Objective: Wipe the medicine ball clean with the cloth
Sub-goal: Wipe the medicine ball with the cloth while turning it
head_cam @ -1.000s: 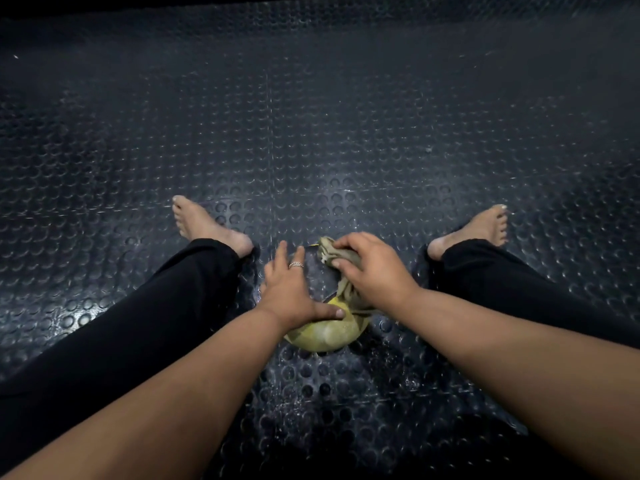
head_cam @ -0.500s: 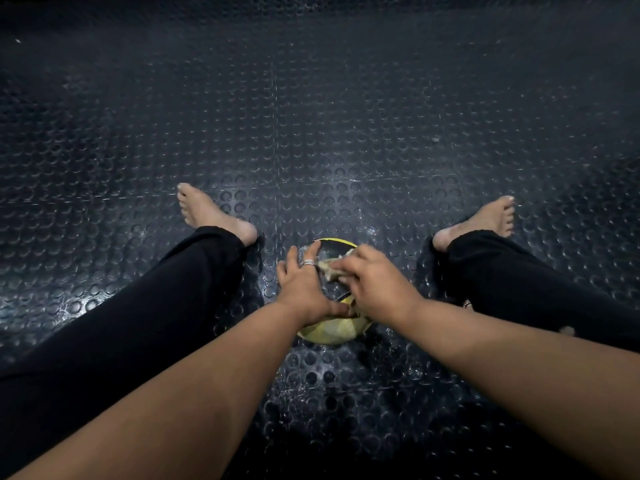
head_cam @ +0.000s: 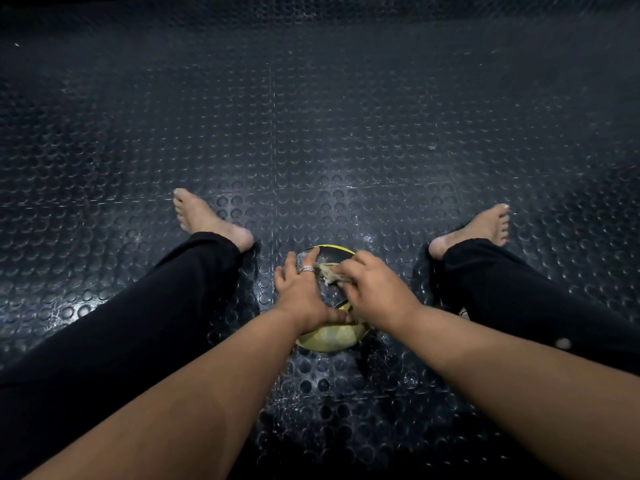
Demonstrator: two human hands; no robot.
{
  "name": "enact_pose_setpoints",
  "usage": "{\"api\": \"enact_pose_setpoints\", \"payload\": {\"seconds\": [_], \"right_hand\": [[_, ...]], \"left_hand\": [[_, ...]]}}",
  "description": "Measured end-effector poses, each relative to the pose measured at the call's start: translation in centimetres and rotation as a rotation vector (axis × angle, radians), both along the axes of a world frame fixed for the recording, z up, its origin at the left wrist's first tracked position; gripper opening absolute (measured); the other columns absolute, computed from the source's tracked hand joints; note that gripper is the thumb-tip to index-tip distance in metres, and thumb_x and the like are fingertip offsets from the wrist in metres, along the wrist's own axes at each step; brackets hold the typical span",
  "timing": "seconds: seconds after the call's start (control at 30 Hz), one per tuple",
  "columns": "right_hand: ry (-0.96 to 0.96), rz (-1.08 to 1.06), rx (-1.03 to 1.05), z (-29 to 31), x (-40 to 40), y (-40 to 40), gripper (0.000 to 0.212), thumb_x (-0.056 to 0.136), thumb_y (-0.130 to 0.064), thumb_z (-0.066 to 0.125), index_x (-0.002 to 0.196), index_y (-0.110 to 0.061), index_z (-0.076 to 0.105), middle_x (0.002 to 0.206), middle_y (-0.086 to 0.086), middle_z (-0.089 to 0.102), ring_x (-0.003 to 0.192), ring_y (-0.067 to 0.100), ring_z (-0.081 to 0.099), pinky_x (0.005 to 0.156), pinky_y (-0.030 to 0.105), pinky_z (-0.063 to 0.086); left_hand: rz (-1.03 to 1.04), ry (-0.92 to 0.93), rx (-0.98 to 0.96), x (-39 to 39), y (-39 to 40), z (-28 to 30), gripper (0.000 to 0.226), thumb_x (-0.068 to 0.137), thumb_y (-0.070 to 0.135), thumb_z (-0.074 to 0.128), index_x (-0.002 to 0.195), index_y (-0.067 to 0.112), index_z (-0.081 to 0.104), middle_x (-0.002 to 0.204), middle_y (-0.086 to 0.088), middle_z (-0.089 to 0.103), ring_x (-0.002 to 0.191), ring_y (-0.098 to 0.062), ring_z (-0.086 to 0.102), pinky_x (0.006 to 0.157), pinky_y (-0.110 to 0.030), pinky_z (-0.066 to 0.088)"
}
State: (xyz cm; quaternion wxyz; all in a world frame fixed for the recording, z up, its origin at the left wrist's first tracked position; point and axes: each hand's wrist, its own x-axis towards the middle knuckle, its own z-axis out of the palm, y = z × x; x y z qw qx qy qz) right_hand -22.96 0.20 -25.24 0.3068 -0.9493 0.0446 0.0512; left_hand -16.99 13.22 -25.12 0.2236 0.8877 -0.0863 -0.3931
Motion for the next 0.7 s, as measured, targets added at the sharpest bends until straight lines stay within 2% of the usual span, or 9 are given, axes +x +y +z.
{"api": "enact_pose_setpoints", "payload": {"seconds": [0.07, 0.17, 0.27, 0.37, 0.43, 0.57, 0.7], "right_hand": [[0.040, -0.158, 0.067, -0.2, 0.8, -0.3, 0.020, 0.089, -0.016, 0.057, 0.108, -0.011, 0.063, 0.103, 0.009, 0.054, 0.096, 0.025, 0.053, 0.084, 0.031, 0.043], [0.127, -0.396, 0.093, -0.7, 1.8, -1.3, 0.017, 0.091, -0.019, 0.056, 0.103, -0.009, 0.063, 0.103, 0.011, 0.057, 0.098, 0.027, 0.054, 0.075, 0.024, 0.033], [0.061, -0.221, 0.059, -0.6, 0.6, -1.0, 0.019, 0.090, -0.014, 0.056, 0.106, -0.009, 0.064, 0.101, 0.009, 0.054, 0.095, 0.027, 0.054, 0.082, 0.030, 0.042], [-0.024, 0.081, 0.071, -0.3, -0.7, 0.4, 0.023, 0.082, -0.011, 0.059, 0.103, -0.010, 0.068, 0.094, 0.010, 0.054, 0.087, 0.028, 0.056, 0.077, 0.036, 0.049], [-0.036, 0.146, 0.048, -0.5, -0.6, 0.4, 0.025, 0.079, -0.010, 0.059, 0.102, -0.011, 0.069, 0.092, 0.009, 0.054, 0.087, 0.027, 0.056, 0.076, 0.038, 0.050], [-0.060, -0.049, 0.078, -0.5, 0.2, 0.9, 0.023, 0.083, -0.008, 0.059, 0.105, -0.013, 0.068, 0.098, 0.007, 0.054, 0.094, 0.025, 0.053, 0.081, 0.037, 0.047], [0.061, -0.467, 0.186, -0.9, 2.3, 1.0, 0.018, 0.088, -0.011, 0.056, 0.103, -0.015, 0.067, 0.104, 0.006, 0.058, 0.094, 0.023, 0.056, 0.078, 0.024, 0.040]], "left_hand": [[0.007, 0.002, -0.006, -0.1, -0.2, 0.0, 0.132, 0.061, 0.039, 0.091, 0.153, 0.040, -0.004, 0.161, -0.002, -0.018, 0.148, -0.034, -0.016, 0.120, -0.047, 0.008], [-0.010, -0.014, 0.001, -0.8, -0.2, -0.2, 0.134, 0.059, 0.042, 0.091, 0.153, 0.040, -0.005, 0.161, -0.001, -0.020, 0.147, -0.034, -0.018, 0.119, -0.049, 0.006], [-0.004, -0.016, -0.003, -0.8, 0.6, -0.3, 0.134, 0.059, 0.041, 0.091, 0.153, 0.041, -0.005, 0.161, 0.000, -0.020, 0.148, -0.032, -0.018, 0.120, -0.046, 0.006], [0.016, 0.014, -0.028, 0.3, 1.6, -0.5, 0.134, 0.058, 0.038, 0.092, 0.153, 0.042, -0.003, 0.161, 0.000, -0.017, 0.149, -0.031, -0.012, 0.121, -0.045, 0.008], [0.017, 0.011, -0.046, 0.7, 2.0, -0.8, 0.133, 0.058, 0.037, 0.092, 0.153, 0.041, -0.001, 0.162, 0.000, -0.015, 0.149, -0.031, -0.009, 0.122, -0.045, 0.010], [0.033, 0.003, -0.068, 0.8, 2.0, -1.0, 0.131, 0.059, 0.037, 0.092, 0.153, 0.041, 0.001, 0.162, -0.001, -0.012, 0.149, -0.031, -0.007, 0.121, -0.045, 0.011], [0.028, -0.011, -0.057, 0.6, 1.3, -0.8, 0.131, 0.058, 0.039, 0.092, 0.153, 0.041, 0.001, 0.161, -0.001, -0.013, 0.149, -0.033, -0.007, 0.121, -0.048, 0.011]]}}
